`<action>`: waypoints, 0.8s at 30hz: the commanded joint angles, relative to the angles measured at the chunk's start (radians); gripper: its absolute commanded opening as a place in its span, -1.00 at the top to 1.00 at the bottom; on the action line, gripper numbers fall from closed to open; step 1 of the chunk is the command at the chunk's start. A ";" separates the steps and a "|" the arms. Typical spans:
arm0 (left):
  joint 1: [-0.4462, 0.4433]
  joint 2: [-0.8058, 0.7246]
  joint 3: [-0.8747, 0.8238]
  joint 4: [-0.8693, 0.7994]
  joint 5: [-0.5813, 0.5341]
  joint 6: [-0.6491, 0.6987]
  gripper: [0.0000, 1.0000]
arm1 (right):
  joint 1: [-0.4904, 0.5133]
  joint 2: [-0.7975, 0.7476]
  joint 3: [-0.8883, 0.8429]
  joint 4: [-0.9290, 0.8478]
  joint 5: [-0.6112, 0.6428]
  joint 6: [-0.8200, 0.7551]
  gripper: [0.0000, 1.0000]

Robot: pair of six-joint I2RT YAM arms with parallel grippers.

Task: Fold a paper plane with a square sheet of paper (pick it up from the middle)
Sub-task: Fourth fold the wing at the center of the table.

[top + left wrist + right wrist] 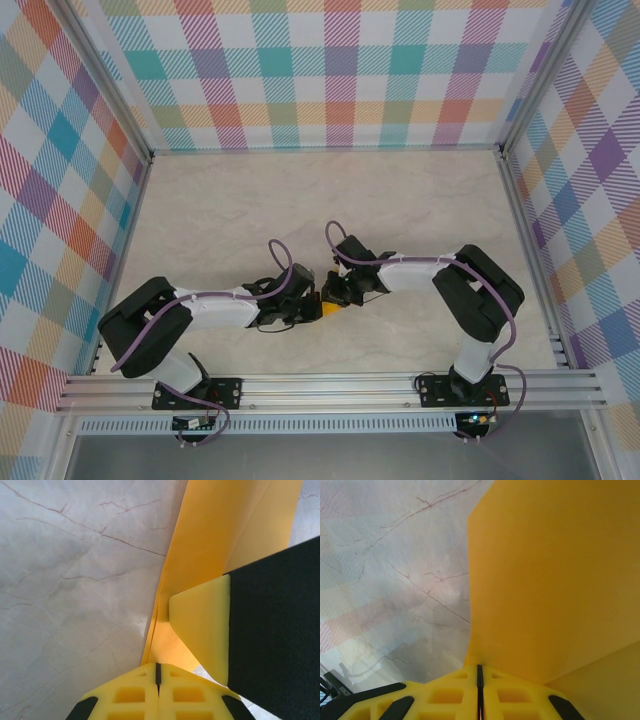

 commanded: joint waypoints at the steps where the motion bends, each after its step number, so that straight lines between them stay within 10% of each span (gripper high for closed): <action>1: -0.010 0.036 -0.038 -0.108 -0.023 -0.014 1.00 | -0.047 -0.014 -0.052 -0.057 0.114 0.013 0.81; 24: -0.011 0.068 -0.023 -0.121 0.012 -0.012 1.00 | -0.146 -0.165 -0.120 0.062 0.042 -0.075 0.79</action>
